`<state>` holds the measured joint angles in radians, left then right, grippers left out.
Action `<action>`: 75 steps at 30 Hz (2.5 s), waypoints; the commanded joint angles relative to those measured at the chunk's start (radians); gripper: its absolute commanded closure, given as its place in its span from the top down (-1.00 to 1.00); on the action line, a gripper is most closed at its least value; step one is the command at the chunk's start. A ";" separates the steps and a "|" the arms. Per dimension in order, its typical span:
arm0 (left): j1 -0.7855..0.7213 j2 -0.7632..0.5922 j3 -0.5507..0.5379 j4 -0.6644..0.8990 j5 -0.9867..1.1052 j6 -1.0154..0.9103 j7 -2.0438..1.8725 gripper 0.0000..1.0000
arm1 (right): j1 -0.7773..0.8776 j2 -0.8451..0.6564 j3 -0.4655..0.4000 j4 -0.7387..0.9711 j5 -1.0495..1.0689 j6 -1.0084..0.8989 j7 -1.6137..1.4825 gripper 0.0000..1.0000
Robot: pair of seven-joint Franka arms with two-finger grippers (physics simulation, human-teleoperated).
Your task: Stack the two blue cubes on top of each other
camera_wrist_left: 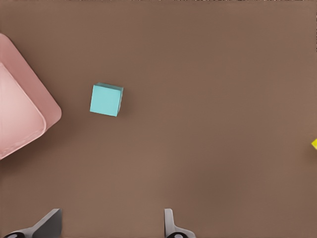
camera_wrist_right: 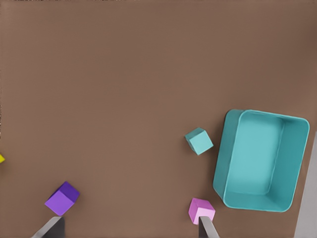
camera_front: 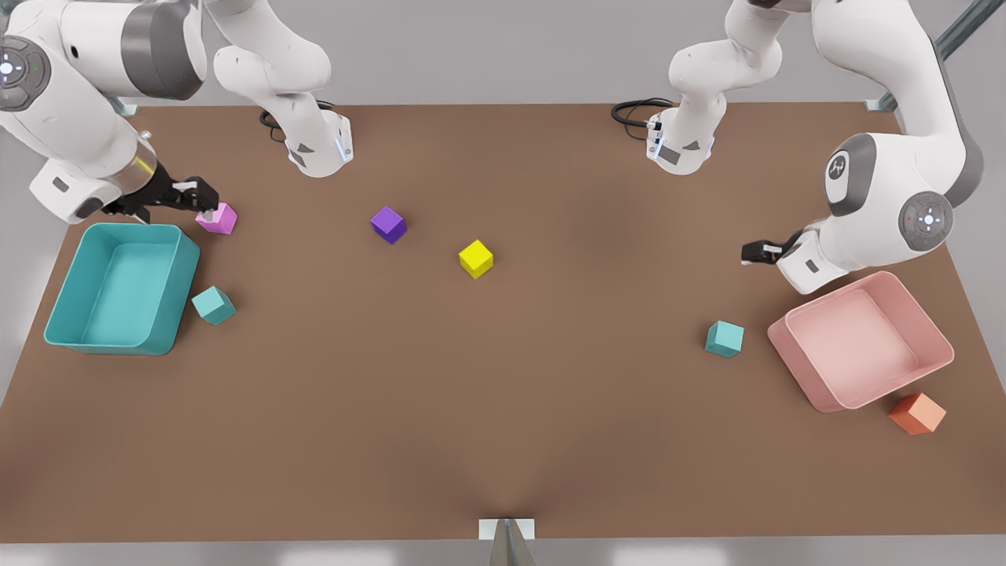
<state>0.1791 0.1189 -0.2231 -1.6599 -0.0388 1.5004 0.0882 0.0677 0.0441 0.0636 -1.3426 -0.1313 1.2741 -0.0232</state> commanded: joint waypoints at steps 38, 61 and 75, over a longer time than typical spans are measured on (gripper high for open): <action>0.033 0.031 -0.001 -0.008 -0.001 0.032 0.036 1.00 | -0.351 0.318 -0.016 -0.690 -0.109 0.889 -0.952 1.00; 0.033 0.044 -0.001 -0.015 -0.001 0.034 0.036 1.00 | -0.410 0.412 -0.016 -0.707 -0.105 0.965 -0.942 1.00; 0.031 0.053 -0.001 -0.015 -0.003 0.034 0.038 1.00 | -0.439 0.419 -0.016 -0.744 -0.096 0.964 -0.890 0.99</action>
<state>0.2100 0.1720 -0.2233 -1.6755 -0.0419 1.5343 0.1244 -0.3712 0.4630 0.0478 -2.0843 -0.2284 2.2392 -0.9164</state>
